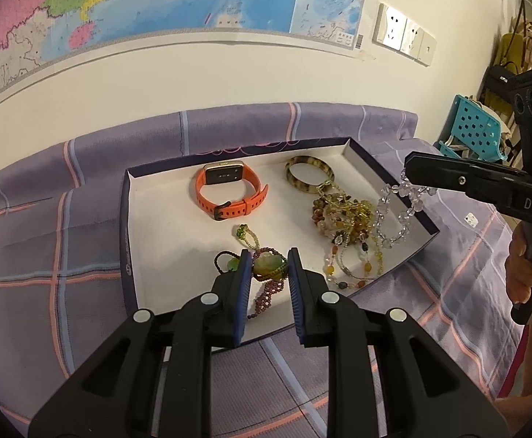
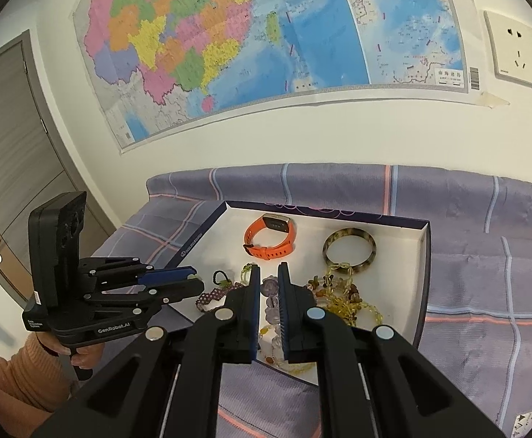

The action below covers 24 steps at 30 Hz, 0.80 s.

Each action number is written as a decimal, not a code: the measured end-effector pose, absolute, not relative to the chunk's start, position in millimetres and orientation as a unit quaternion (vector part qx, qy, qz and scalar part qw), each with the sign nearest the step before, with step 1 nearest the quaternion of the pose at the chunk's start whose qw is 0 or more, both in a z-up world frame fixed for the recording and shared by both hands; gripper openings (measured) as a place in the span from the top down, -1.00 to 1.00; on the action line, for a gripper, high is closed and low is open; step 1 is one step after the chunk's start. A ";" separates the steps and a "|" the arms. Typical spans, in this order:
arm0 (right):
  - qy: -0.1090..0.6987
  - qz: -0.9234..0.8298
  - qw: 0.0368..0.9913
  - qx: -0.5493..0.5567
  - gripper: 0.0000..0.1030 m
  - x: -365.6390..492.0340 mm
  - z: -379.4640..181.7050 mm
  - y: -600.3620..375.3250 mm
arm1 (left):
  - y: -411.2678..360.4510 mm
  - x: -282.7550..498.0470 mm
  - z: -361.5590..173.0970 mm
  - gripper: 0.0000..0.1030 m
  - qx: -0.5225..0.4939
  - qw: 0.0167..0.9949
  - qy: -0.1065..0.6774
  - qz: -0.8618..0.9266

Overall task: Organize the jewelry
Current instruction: 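Carry the pendant and crystal bracelet into the box lid with both tools, then lower both items into the box lid and open both tools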

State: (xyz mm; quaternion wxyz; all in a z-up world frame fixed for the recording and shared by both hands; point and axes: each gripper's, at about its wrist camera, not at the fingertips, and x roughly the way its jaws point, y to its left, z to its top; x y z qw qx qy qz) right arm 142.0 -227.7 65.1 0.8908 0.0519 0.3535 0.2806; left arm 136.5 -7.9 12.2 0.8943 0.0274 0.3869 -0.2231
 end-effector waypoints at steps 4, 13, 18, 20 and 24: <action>0.358 0.281 0.889 0.054 0.85 145.9 61.2 -227.5 | -8.2 139.7 7.3 0.60 0.028 0.892 0.393 -0.220; 0.365 0.281 0.886 0.058 0.85 152.2 53.1 -227.0 | -11.2 144.1 1.9 0.60 0.030 0.890 0.400 -0.216; 0.370 0.280 0.884 0.062 0.85 155.5 48.8 -227.8 | -12.1 146.0 0.0 0.60 0.032 0.890 0.403 -0.213; 0.373 0.280 0.882 0.064 0.85 157.3 46.7 -227.9 | -12.3 146.8 -0.9 0.60 0.032 0.889 0.404 -0.213; 0.377 0.277 0.882 0.065 0.85 159.8 42.2 -227.9 | -12.5 148.0 -2.3 0.60 0.034 0.889 0.406 -0.210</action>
